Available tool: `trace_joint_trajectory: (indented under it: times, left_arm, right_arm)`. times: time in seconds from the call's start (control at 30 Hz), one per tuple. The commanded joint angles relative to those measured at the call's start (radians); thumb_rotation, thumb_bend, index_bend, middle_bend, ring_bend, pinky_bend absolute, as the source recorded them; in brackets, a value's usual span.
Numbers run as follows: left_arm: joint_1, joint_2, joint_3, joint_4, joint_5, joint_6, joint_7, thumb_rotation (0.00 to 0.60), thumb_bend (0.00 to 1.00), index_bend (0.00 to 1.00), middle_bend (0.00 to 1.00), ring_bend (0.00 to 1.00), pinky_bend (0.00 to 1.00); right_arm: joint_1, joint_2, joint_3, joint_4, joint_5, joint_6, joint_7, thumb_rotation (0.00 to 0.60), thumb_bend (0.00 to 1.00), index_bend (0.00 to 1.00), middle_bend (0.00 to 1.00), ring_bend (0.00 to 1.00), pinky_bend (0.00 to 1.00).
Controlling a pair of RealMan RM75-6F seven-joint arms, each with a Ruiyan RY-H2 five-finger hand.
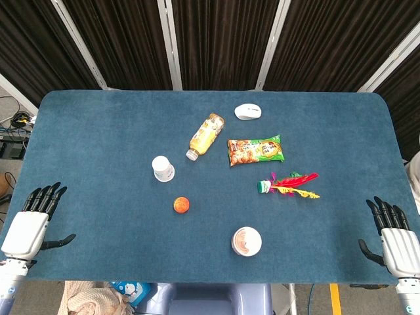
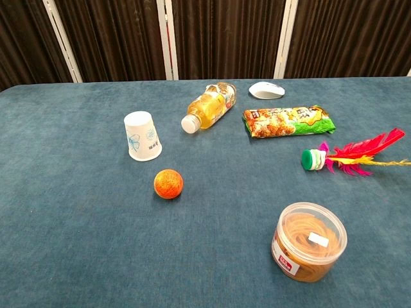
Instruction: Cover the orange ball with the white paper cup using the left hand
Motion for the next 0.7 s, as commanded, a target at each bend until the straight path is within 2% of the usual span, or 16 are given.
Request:
trace_joint_trajectory:
  times: [0.03, 0.5, 0.7]
  left_arm:
    - [0.000, 0.000, 0.000, 0.000, 0.000, 0.000, 0.001, 0.600, 0.09, 0.00, 0.00, 0.00, 0.03]
    - [-0.011, 0.000, 0.006, 0.004, 0.017, -0.016, 0.009, 0.600, 0.09, 0.00, 0.00, 0.00, 0.03]
    - [-0.058, 0.003, -0.011, -0.012, 0.031, -0.067, 0.033, 0.600, 0.10, 0.00, 0.00, 0.00, 0.06]
  right_arm:
    - [0.000, 0.000, 0.000, 0.001, 0.000, 0.000, 0.000, 0.600, 0.35, 0.00, 0.00, 0.00, 0.03]
    - [0.003, -0.002, 0.002, -0.001, 0.004, -0.005, -0.004, 0.600, 0.35, 0.00, 0.00, 0.00, 0.03]
    - [0.006, -0.005, 0.003, -0.001, 0.010, -0.012, -0.006, 0.600, 0.35, 0.00, 0.00, 0.00, 0.03]
